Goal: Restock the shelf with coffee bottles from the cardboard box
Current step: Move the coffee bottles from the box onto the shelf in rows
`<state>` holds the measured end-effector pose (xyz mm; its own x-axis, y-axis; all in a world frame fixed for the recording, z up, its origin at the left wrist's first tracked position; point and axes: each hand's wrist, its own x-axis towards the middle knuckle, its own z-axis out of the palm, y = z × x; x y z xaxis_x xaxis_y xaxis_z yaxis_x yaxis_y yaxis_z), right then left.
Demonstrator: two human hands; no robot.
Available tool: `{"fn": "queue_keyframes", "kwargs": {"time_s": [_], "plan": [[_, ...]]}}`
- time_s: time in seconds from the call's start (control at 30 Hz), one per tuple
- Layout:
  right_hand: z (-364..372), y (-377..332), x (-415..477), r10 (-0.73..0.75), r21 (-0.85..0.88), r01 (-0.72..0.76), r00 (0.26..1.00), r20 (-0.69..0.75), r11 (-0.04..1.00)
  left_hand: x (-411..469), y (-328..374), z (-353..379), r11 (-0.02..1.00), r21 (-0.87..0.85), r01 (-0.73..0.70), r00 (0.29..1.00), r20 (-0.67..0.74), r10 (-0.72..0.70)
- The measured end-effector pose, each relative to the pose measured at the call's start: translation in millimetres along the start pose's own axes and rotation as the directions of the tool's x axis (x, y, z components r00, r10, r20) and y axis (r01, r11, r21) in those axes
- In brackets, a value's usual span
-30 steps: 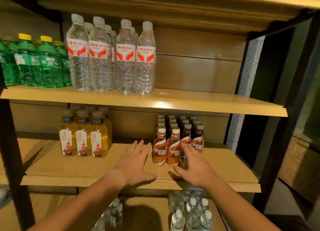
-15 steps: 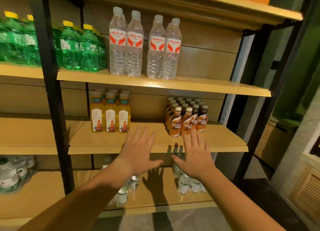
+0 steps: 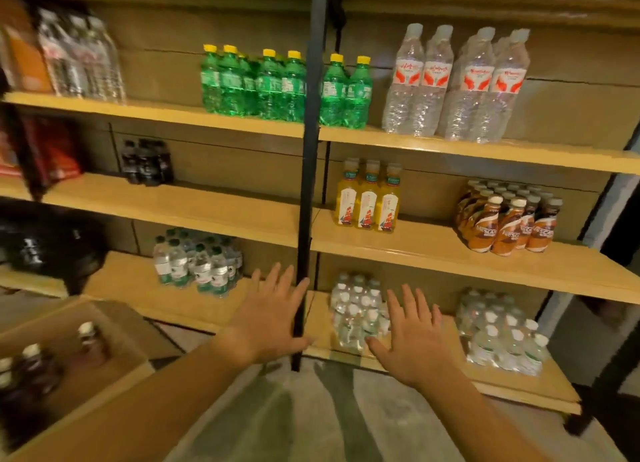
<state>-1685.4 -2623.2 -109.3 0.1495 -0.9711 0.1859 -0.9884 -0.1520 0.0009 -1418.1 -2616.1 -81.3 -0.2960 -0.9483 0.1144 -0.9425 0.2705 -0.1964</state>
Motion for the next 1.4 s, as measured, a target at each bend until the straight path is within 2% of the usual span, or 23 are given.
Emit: {"fn": "queue_keyframes", "kwargs": {"time_s": [0.13,0.47,0.63,0.83,1.0,1.13,1.23,1.4], "plan": [[20,-85,-23,-0.089,0.035,0.088,0.996,0.029,0.996,-75,-58,22,0.992,0.092,0.091,0.984,0.142,-0.104],[52,-304,-18,-0.274,0.148,0.261,0.958,0.081,0.954,-208,-231,74,0.959,0.048,0.278,0.956,0.083,-0.281],[73,-426,20,-0.341,0.219,0.303,0.925,0.164,0.927,-243,-325,116,0.931,-0.071,0.359,0.932,0.085,-0.353],[99,-537,46,-0.448,0.306,0.394,0.885,0.130,0.867,-263,-402,174,0.874,-0.106,0.474,0.872,0.194,-0.449],[133,-591,78,-0.528,0.329,0.463,0.837,0.142,0.823,-250,-433,226,0.781,-0.191,0.595,0.796,0.278,-0.538],[176,-620,121,-0.573,0.274,0.508,0.772,0.275,0.816,-227,-446,265,0.666,-0.240,0.706,0.699,0.383,-0.603],[204,-637,153,-0.597,0.298,0.517,0.704,0.386,0.802,-204,-454,287,0.637,-0.205,0.743,0.648,0.459,-0.608],[260,-658,195,-0.613,0.363,0.495,0.668,0.422,0.790,-173,-470,326,0.544,-0.174,0.821,0.530,0.587,-0.612]]}}
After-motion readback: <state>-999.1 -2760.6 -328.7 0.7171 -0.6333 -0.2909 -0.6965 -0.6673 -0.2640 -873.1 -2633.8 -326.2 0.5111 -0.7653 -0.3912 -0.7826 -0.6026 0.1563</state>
